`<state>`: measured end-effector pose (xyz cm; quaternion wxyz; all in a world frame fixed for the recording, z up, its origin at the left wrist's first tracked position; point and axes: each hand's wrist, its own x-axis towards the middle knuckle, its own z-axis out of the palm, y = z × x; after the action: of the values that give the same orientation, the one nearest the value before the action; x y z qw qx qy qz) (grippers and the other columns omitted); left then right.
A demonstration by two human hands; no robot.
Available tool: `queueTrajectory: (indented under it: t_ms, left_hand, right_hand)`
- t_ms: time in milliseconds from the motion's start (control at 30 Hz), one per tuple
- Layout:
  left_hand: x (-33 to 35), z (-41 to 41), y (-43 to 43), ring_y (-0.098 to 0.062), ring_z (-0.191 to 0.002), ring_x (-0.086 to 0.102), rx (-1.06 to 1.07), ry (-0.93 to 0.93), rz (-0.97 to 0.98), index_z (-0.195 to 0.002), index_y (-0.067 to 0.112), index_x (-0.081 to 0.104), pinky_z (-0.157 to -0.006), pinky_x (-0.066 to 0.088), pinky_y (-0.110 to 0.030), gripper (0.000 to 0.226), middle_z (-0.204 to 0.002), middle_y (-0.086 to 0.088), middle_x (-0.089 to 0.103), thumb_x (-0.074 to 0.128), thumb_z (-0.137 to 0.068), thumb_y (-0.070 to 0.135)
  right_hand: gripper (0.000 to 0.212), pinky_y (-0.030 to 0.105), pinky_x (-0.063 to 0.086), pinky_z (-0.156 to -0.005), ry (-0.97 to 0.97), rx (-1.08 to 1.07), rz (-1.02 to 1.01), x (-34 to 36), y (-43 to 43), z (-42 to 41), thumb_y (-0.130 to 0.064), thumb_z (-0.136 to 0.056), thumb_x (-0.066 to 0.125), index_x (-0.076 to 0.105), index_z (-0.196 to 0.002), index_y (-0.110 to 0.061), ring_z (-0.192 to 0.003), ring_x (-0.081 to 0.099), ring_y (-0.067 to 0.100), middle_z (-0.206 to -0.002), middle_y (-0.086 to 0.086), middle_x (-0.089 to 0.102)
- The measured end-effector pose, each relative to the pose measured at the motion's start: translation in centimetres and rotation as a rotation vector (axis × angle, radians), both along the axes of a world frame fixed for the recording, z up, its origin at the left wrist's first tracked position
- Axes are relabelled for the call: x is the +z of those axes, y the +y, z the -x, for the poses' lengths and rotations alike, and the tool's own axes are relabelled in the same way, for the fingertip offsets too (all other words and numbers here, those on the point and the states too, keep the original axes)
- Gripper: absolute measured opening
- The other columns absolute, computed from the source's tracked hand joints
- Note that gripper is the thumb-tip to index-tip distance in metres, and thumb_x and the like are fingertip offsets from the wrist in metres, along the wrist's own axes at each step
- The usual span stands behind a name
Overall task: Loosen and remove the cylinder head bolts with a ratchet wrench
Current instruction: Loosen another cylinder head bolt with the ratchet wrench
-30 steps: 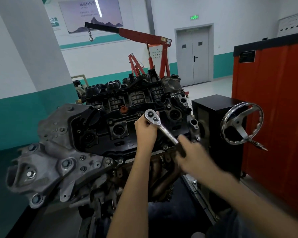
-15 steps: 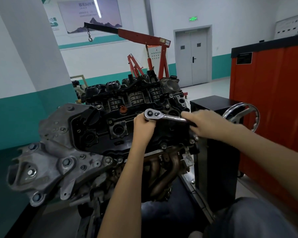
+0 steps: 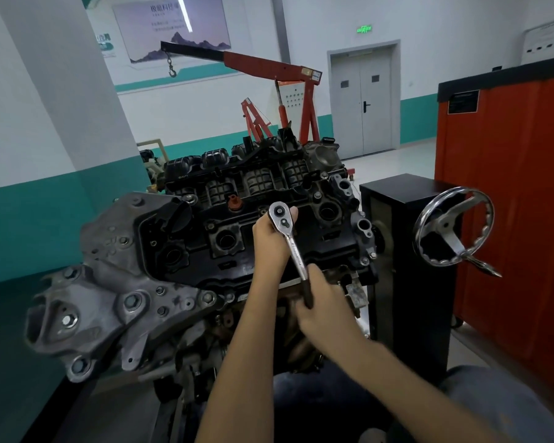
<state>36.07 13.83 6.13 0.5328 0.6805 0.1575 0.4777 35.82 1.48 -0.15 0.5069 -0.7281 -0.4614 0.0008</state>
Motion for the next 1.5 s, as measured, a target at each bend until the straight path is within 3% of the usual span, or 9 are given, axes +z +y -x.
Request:
queueTrajectory:
  t_ms: [100,300,367,633,800,933,1100,1333,1500]
  left_hand:
    - [0.3,0.1,-0.2,0.003,-0.06,0.046,-0.003,0.05,-0.082,-0.054,0.03,0.058,-0.062,0.041,-0.012,0.042,-0.055,0.019,0.051,0.062,-0.092,0.013]
    - [0.5,1.1,-0.2,-0.007,-0.06,0.042,-0.009,0.033,-0.108,-0.061,0.035,0.064,-0.059,0.035,-0.021,0.043,-0.059,0.009,0.052,0.052,-0.09,0.005]
    - [0.3,1.2,-0.4,-0.007,-0.063,0.043,-0.01,0.015,-0.097,-0.065,0.033,0.066,-0.061,0.035,-0.021,0.041,-0.062,0.009,0.053,0.052,-0.091,0.004]
    - [-0.1,-0.1,-0.6,-0.006,-0.065,0.042,0.001,-0.068,0.091,-0.065,0.018,0.043,-0.068,0.037,-0.018,0.035,-0.064,0.009,0.046,0.065,-0.092,0.015]
    - [0.2,1.0,0.1,-0.013,-0.064,0.041,-0.01,0.032,-0.076,-0.055,0.025,0.043,-0.065,0.037,-0.028,0.043,-0.059,0.005,0.043,0.068,-0.09,0.025]
    - [1.5,1.6,0.2,0.002,-0.057,0.049,-0.084,0.05,-0.267,-0.051,0.036,0.058,-0.061,0.043,-0.015,0.048,-0.052,0.017,0.052,0.065,-0.09,0.009]
    - [0.7,1.5,-0.3,0.007,-0.071,0.058,-0.047,-0.02,-0.233,-0.085,0.028,0.069,-0.069,0.043,-0.008,0.028,-0.073,0.019,0.066,0.059,-0.091,0.003]
    - [0.0,-0.3,-1.2,0.005,-0.059,0.045,-0.029,-0.139,-0.103,-0.052,0.033,0.048,-0.07,0.044,-0.009,0.049,-0.051,0.02,0.046,0.065,-0.092,0.011]
    - [0.2,-0.3,-0.4,-0.01,-0.072,0.042,-0.028,-0.142,-0.015,-0.059,0.02,0.035,-0.069,0.04,-0.014,0.046,-0.059,0.008,0.035,0.066,-0.09,0.007]
  right_hand:
    - [0.024,0.022,0.041,-0.046,-0.191,0.044,0.187,2.6,-3.3,-5.1,-0.007,-0.083,0.055,0.043,-0.098,-0.022,-0.052,0.052,0.016,-0.067,0.001,0.051]
    - [0.025,0.028,0.035,-0.059,-1.018,-0.156,0.49,10.8,-3.7,-12.1,-0.023,-0.09,0.052,0.038,-0.111,-0.023,-0.074,0.059,0.022,-0.082,-0.001,0.057]
    - [0.026,0.027,0.035,-0.059,-0.951,-0.195,0.459,9.6,-3.7,-11.1,-0.024,-0.09,0.054,0.038,-0.11,-0.025,-0.071,0.055,0.02,-0.081,-0.002,0.056]
    - [0.028,0.021,0.039,-0.048,0.008,-0.027,0.006,-0.5,1.1,1.9,-0.008,-0.084,0.053,0.032,-0.094,-0.024,-0.054,0.047,0.01,-0.066,-0.004,0.045]
    - [0.029,0.025,0.043,-0.047,-0.188,0.054,0.198,2.1,-2.1,-3.7,-0.009,-0.083,0.055,0.038,-0.096,-0.028,-0.054,0.052,0.015,-0.069,0.0,0.05]
    - [0.029,0.019,0.044,-0.049,-0.538,0.121,0.45,7.9,-4.3,-10.8,-0.007,-0.085,0.058,0.048,-0.1,-0.031,-0.055,0.057,0.006,-0.071,-0.007,0.052]
    - [0.025,0.026,0.035,-0.058,-0.928,-0.038,0.484,11.5,-3.1,-13.3,-0.016,-0.089,0.056,0.048,-0.111,-0.024,-0.066,0.055,0.02,-0.072,-0.003,0.051]
    - [0.033,0.013,0.031,-0.04,-0.081,-0.048,0.001,0.2,-1.7,-2.6,-0.005,-0.08,0.059,0.036,-0.086,-0.027,-0.044,0.044,0.005,-0.056,-0.004,0.046]
    - [0.027,0.017,0.038,-0.043,0.072,-0.018,-0.1,-0.9,1.2,1.1,-0.004,-0.08,0.055,0.039,-0.092,-0.023,-0.047,0.045,0.006,-0.059,-0.005,0.042]
